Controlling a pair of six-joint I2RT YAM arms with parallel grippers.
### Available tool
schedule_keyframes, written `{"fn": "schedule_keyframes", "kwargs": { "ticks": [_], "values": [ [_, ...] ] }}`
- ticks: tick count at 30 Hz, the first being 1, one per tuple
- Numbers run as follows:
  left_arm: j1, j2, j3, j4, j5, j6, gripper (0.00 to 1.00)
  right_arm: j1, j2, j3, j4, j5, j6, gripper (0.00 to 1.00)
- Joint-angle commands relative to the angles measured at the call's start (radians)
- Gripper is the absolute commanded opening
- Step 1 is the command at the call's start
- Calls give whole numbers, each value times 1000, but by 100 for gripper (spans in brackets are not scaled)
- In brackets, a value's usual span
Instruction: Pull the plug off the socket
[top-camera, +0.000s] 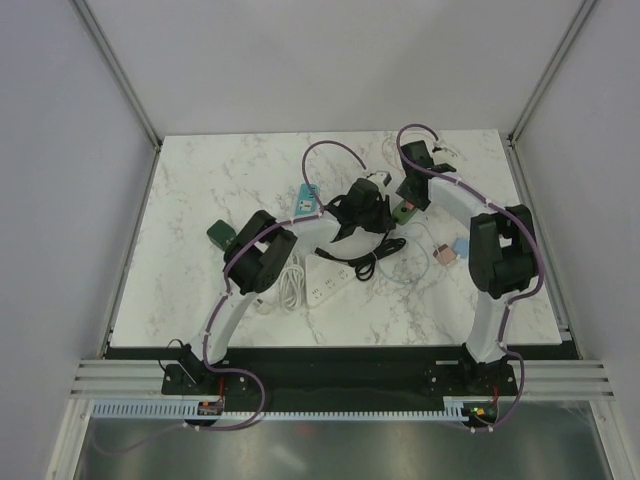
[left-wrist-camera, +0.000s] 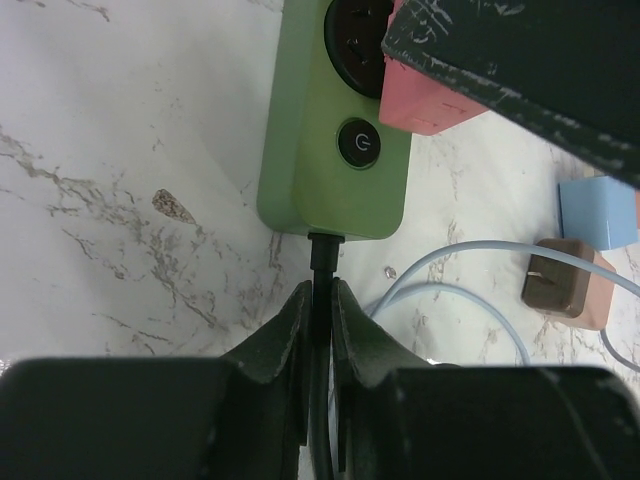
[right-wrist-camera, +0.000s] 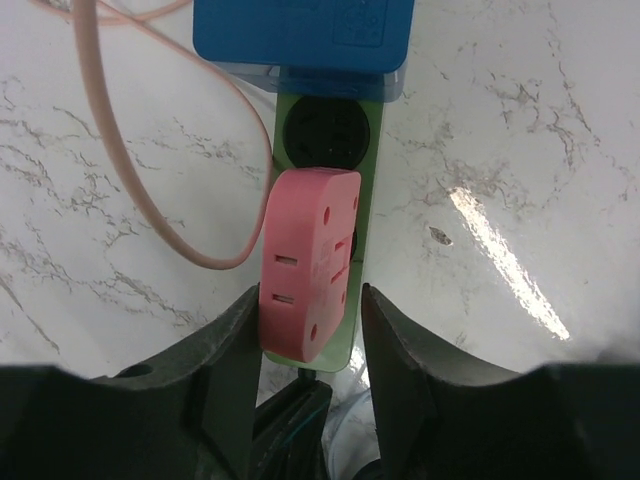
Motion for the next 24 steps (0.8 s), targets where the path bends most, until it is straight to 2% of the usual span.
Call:
{"fn": "schedule_keyframes", "kwargs": {
  "ticks": [1, 2, 8, 19, 24],
  "values": [
    [-13, 44, 26, -38, 53, -30, 17, 5, 22, 42, -13, 50, 47, 49],
    [-13, 44, 26, -40, 53, -30, 17, 5, 25, 46, -16, 62, 50, 45],
    [-7, 45, 28, -35, 82, -51, 17, 5, 64, 97, -45, 98, 58, 41],
    [-6, 44, 17, -15, 93, -45, 12, 12, 36, 166, -102, 56, -24, 0],
    [0, 19, -5, -11, 104, -38, 11, 12, -15, 145, -101, 44, -97, 0]
  ]
}}
